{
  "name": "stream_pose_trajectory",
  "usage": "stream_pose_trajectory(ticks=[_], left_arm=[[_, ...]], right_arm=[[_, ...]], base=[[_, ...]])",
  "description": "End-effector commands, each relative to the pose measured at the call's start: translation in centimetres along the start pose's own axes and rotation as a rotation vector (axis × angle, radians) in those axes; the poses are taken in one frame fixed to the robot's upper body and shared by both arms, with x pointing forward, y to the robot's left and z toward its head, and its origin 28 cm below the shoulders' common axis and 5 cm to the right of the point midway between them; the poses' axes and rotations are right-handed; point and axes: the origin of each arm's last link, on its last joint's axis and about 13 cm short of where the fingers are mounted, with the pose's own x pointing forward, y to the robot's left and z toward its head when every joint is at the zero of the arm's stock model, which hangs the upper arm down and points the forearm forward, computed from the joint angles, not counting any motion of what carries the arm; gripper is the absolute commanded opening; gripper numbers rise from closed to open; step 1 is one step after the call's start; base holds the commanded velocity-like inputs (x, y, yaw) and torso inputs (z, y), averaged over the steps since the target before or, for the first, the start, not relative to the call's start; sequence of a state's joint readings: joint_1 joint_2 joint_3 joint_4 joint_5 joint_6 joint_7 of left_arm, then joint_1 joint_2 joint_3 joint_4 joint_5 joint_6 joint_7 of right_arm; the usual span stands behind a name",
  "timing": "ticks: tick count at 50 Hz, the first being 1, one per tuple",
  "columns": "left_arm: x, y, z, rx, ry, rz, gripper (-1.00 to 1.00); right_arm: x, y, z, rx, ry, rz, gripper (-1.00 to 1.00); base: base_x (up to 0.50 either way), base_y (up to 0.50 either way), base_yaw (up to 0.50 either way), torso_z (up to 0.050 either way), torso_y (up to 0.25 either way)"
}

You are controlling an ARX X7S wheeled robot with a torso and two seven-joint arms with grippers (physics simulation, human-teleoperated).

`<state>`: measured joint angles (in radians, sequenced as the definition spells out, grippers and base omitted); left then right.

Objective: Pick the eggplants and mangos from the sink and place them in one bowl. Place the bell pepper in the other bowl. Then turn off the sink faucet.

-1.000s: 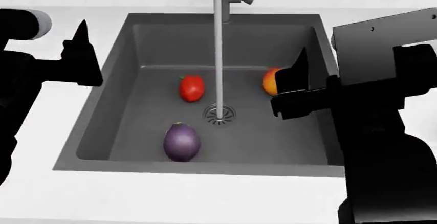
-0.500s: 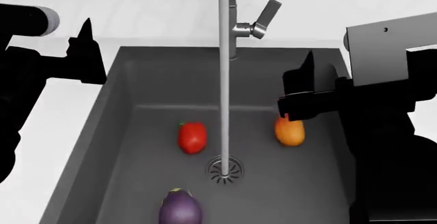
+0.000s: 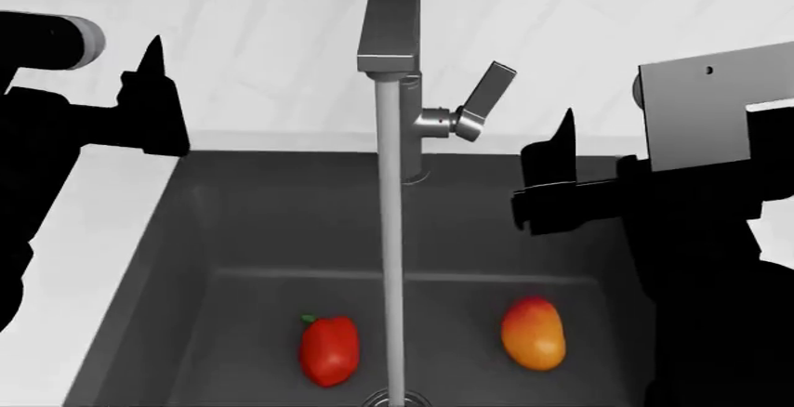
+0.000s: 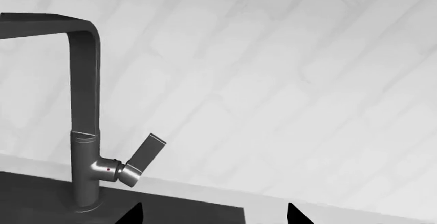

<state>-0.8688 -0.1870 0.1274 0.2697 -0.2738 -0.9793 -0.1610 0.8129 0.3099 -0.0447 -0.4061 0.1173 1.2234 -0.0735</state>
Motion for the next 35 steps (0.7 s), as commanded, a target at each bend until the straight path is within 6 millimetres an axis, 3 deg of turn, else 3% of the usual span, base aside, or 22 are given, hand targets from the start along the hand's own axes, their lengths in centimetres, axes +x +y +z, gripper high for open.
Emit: stream_pose_trajectory(ticks=[1,9,18,26,35], left_arm=[[0.0,0.1,0.0,-0.033,-0.002,-0.023,1.0],[0.4,0.1,-0.2,-0.027,-0.004,-0.024,1.0],[0.4,0.1,-0.4,-0.021,0.0,-0.025,1.0],[0.5,0.2,-0.4,-0.021,0.001,-0.025,1.0],[0.5,0.1,-0.7,-0.021,0.006,-0.025,1.0]], right_arm=[[0.1,0.1,-0.2,0.005,0.029,0.014,1.0],[0.1,0.1,-0.3,0.023,0.048,0.011,1.0],[1.2,1.6,-1.3,0.012,0.336,0.184,1.0],[2.9,2.9,-1.9,-0.009,0.423,0.258,1.0],[5.7,3.8,-4.2,0.043,0.508,0.308,1.0]], base=[[0.23,0.0,0.0,0.0,0.0],[0.1,0.0,0.0,0.0,0.0],[0.0,0.0,0.0,0.0,0.0],[0.0,0.0,0.0,0.0,0.0],[0.0,0.0,0.0,0.0,0.0]])
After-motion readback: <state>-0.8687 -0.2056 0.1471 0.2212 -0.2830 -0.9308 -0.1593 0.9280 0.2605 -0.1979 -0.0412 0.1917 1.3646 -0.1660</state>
